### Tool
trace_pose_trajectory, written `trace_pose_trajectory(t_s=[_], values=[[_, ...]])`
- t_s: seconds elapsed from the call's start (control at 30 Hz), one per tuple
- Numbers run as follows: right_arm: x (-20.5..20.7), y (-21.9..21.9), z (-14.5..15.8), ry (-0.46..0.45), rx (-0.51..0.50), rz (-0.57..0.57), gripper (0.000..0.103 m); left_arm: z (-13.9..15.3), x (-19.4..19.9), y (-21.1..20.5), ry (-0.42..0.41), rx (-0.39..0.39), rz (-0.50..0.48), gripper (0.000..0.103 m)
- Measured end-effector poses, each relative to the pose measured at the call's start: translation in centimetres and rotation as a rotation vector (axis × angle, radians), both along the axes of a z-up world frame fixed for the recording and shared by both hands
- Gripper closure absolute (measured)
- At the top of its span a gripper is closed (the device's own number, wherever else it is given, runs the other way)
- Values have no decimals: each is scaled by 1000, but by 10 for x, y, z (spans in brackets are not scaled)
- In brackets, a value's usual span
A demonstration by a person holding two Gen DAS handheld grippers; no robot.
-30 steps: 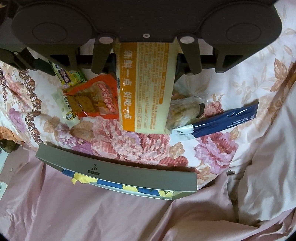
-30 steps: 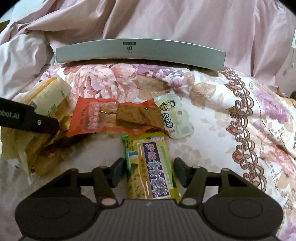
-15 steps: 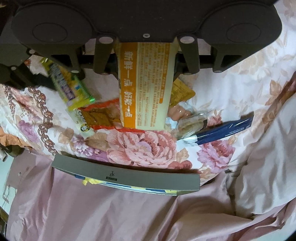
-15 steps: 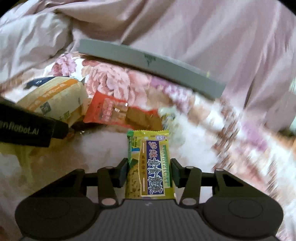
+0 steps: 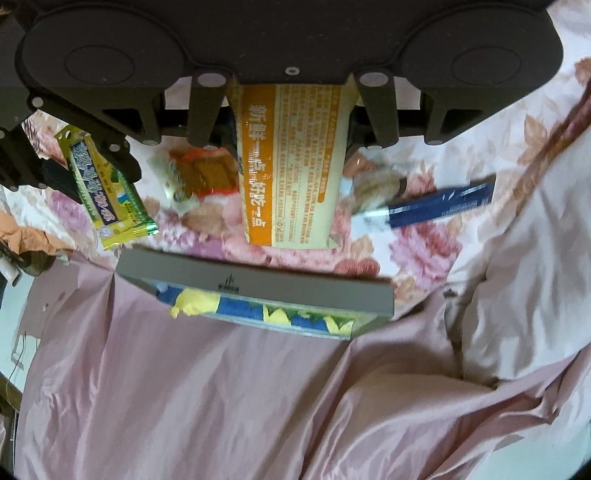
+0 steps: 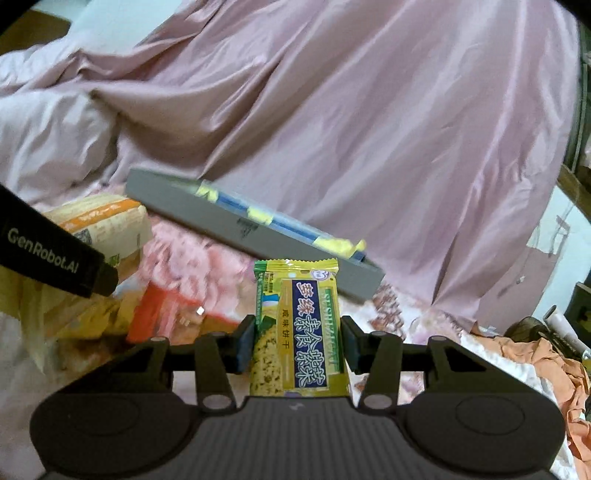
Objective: Organize snacks
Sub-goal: 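Lift both held packets and carry them over the grey box tray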
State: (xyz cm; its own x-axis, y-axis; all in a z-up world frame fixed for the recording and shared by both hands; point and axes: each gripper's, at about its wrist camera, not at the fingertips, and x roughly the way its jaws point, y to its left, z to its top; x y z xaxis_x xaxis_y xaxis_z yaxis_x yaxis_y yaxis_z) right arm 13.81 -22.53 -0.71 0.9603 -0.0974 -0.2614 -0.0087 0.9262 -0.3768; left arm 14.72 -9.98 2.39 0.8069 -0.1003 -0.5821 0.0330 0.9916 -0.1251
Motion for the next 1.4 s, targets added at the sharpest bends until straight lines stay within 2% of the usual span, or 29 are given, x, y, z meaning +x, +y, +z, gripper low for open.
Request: trace_pose_trajectory(t_s=[0.23,0.37,0.5,0.67,0.8,0.93,1.1,1.27,1.4], values=[[19,-15,16,-164,32,-13,51,29,32,-5,-93,-15,23,52],[38,-25,18,-265,24,-6,51,49,62,-11,-138,-31,55,52],[63,-37,21,-344,63,-28,51,66,99,-20,-184,-51,82,52],[93,-50,32,-440,136,-53,51,74,147,-35,-236,-64,86,52],[119,-60,29,-486,211,-43,51,70,183,-44,-262,-73,83,52],[144,-70,16,-472,266,-43,51,58,217,-52,-232,-75,85,52],[169,-76,0,-376,308,-15,50,31,242,-60,-176,-34,76,52],[185,-79,-5,-290,323,-6,50,3,250,-61,-122,-38,99,52],[193,-84,-11,-231,355,-12,50,-5,250,-61,-130,-62,112,52]])
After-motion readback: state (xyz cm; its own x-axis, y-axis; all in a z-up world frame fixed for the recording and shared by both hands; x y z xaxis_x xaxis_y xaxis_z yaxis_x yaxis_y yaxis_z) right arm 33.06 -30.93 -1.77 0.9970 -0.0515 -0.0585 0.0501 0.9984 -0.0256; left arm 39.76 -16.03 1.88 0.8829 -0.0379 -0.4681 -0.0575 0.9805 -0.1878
